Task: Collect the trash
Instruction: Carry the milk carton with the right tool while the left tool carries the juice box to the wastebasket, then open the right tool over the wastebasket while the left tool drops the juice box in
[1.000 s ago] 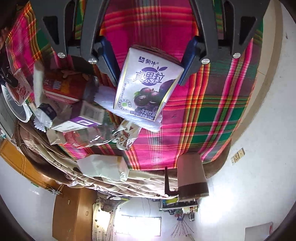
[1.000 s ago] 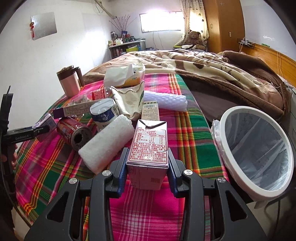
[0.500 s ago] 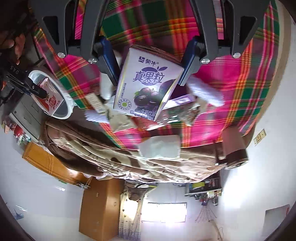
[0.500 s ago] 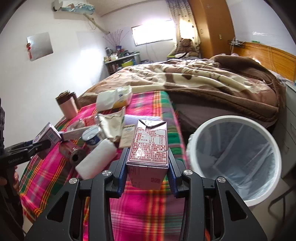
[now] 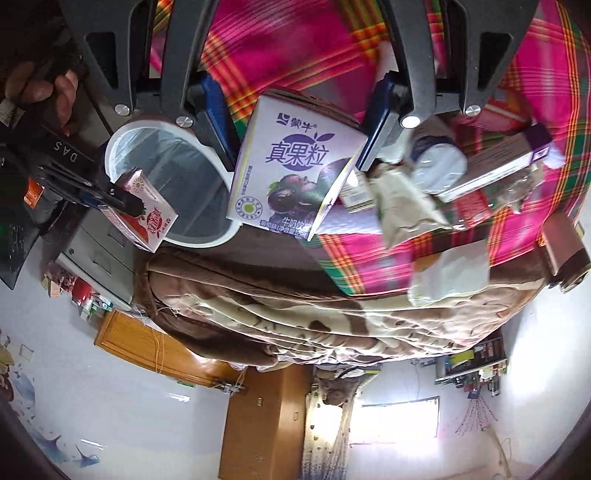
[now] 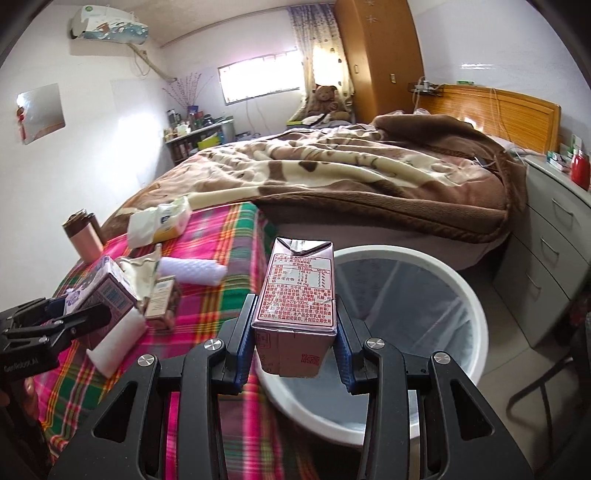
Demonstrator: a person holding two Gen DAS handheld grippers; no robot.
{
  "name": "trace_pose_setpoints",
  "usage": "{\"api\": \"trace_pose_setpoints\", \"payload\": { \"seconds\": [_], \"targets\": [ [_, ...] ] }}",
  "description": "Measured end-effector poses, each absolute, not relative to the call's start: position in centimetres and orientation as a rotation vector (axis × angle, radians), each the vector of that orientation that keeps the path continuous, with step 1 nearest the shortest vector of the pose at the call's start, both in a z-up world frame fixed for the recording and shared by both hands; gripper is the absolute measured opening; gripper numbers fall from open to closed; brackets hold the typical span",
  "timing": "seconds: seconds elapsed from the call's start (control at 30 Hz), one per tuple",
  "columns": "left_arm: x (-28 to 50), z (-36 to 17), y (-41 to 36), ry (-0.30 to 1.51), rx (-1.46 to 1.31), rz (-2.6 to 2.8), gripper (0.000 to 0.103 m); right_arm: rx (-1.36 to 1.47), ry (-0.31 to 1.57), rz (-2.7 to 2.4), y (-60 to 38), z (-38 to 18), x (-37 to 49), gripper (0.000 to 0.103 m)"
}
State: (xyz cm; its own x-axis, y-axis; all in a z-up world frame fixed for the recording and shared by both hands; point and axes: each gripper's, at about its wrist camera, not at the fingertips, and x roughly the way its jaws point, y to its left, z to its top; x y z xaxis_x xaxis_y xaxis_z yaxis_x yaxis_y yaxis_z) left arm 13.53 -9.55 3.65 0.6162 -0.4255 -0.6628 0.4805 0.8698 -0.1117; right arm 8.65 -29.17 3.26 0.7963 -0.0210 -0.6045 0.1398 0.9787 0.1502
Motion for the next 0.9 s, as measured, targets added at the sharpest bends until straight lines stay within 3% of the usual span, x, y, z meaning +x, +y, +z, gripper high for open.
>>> {"api": "trace_pose_setpoints", "payload": {
  "seconds": [0.8,0.9],
  "targets": [
    [13.8,1.7,-22.1,0.790,0.126,-0.641,0.066,0.211,0.771,-0.185,-36.2,0.2,9.5,0.039],
    [14.0,1.6,-22.4,0.797,0.115,-0.656,0.078,0.220,0.777,-0.192,-36.4,0.2,9.4,0.039]
  ]
}}
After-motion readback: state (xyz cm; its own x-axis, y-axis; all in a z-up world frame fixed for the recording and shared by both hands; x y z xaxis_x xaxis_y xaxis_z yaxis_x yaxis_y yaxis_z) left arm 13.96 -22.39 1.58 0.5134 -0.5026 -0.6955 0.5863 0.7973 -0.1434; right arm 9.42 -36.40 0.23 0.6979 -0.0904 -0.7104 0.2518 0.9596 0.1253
